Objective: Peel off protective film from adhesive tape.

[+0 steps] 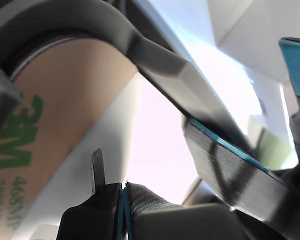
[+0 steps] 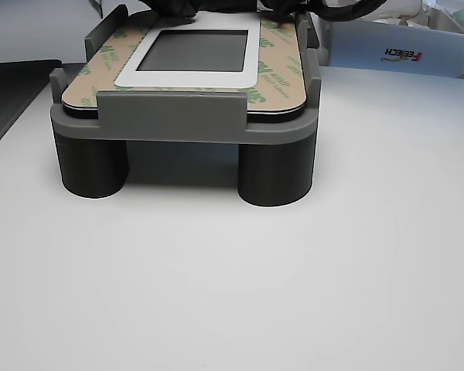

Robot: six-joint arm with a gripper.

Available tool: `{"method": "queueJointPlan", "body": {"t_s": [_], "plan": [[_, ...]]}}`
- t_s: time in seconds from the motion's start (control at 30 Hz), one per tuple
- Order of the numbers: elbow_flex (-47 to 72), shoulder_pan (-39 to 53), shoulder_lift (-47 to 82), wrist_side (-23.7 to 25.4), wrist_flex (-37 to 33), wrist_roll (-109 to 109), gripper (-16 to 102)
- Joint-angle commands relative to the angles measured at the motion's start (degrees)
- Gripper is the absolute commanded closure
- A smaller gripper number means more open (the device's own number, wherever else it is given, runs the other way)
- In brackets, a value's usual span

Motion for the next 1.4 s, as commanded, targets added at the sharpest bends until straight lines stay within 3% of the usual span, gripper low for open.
{"method": "queueJointPlan", "body": {"t_s": [0.0, 1.37], "plan": [[-1.1, -1.0, 1.3, -0.2, -0.8, -0.1, 97], [0.5, 1.1, 3.9, 0.5, 0.9, 3.3, 97]]}}
